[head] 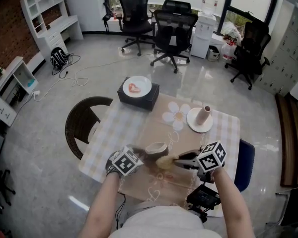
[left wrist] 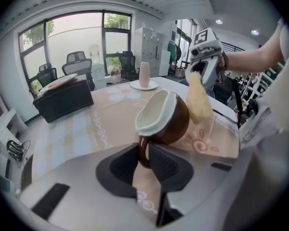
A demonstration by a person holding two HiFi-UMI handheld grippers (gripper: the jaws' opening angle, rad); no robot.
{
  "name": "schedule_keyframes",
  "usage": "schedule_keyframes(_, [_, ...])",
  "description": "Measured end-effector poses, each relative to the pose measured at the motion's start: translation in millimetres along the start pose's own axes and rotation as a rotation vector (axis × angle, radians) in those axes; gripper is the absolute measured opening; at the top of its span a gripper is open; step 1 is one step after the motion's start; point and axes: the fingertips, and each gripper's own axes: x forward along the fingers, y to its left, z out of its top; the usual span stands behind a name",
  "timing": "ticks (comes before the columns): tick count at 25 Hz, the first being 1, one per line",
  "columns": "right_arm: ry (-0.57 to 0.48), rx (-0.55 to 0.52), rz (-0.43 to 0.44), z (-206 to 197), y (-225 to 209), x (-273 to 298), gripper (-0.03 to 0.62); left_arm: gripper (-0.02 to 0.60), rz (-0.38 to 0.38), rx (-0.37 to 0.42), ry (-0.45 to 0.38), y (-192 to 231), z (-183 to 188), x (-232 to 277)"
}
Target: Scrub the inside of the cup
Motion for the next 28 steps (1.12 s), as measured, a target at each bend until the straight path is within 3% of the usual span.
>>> schedule_keyframes(3, [-0.133,0.046,0.035,21.0,-2.6,-20.1,0.046,0.067,0.014,0.044,0.021,0.2,-3.8,2.6])
schedule_keyframes(5, [-0.159,0.055,0.045,25.5,-5.5,-27.2,0.046,0.067,0.018,0.073,0.035,0.2,-6.2,3.9])
schedule_keyframes(9, [-0.088,0.033,0.073,17.0,-3.7,-20.0,0.046,0.067,0.019,0.074,0.026,1.1,-5.3,3.7])
schedule_keyframes(18, [0.027,0.035,0.005,2.2,-19.6,-3.6,0.046,0.069,0.005,0.110,0.034,-4.6,-7.8,1.3])
schedule_keyframes(23, [0.159,-0.015,-0.109,-23.8,-35.5,-0.4,0.046,0.067,0.012,0.097,0.020,-3.9,-6.1,0.7])
schedule_keyframes(28, [0.154,-0.024,-0.223,-30.3,-45.7,-7.2,0.046,0.067,0.006,0.091,0.013,-4.8,-4.4,-0.4])
